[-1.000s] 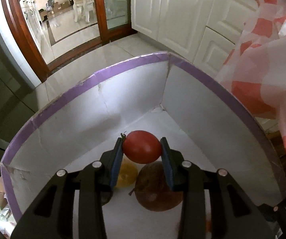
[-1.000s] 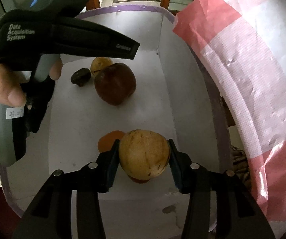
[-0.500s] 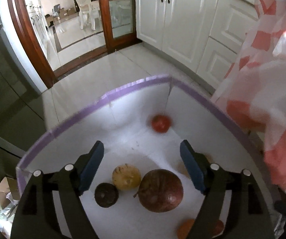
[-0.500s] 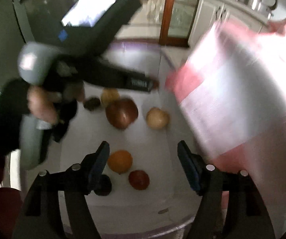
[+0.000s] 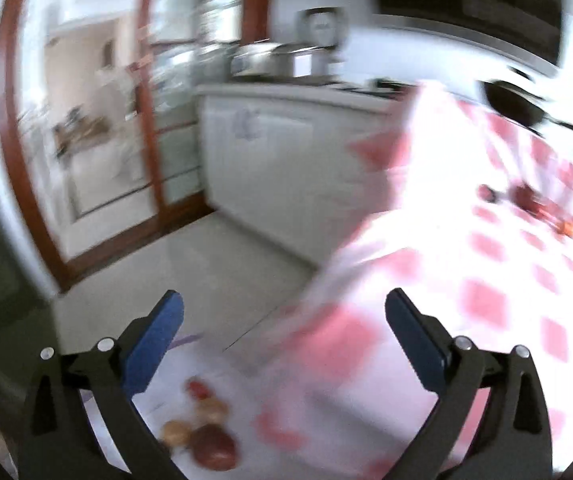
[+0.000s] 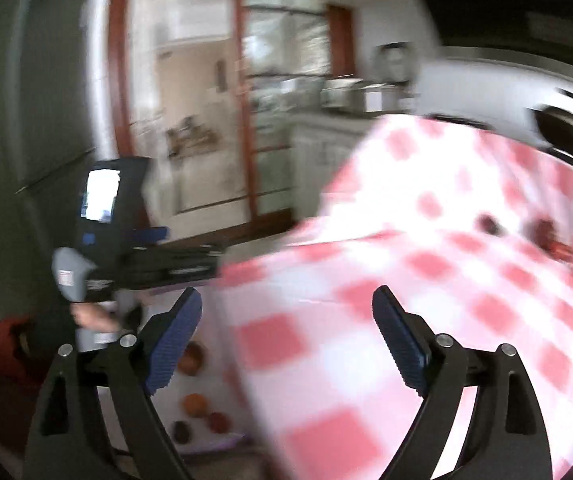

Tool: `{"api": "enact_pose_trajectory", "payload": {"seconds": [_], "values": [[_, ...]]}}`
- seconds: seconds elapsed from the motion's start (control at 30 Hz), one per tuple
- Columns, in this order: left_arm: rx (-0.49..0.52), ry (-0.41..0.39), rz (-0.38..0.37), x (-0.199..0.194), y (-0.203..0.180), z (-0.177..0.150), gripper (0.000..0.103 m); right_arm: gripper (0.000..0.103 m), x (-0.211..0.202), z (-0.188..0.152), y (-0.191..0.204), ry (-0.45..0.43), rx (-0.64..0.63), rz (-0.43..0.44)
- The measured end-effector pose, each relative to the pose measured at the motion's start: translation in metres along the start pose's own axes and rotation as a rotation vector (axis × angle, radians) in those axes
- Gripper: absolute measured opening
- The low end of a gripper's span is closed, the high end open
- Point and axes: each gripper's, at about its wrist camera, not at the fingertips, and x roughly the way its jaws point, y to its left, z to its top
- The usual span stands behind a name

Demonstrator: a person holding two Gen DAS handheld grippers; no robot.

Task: Organize fruits
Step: 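Return both open tools to the fruits on the table, then grasp the dark passion fruit with the left tool while right tool grasps a mandarin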

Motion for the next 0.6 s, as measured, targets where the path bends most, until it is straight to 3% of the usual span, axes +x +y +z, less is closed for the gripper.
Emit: {"api": "enact_pose_trajectory", "payload": {"seconds": [0.17, 0.33, 0.47, 0.6], "values": [[0.097, 0.04, -0.242, 0.005, -0.112, 0.031, 0.101, 0.087, -0.037, -0.028, -0.104, -0.002, 0.207, -0.232], [0.149, 0.105, -0.388, 0.046, -0.242, 0.05, 0.101, 0.087, -0.065, -0.048, -0.184, -0.003, 0.348, -0.381], [0.108, 0.168, -0.432, 0.087, -0.321, 0.055, 0.101, 0.087, -0.071, -0.06, -0.248, 0.018, 0.448, -0.451], [0.053, 0.162, -0.414, 0.13, -0.379, 0.071, 0.101, 0.087, -0.065, -0.059, -0.297, 0.036, 0.485, -0.494]]}}
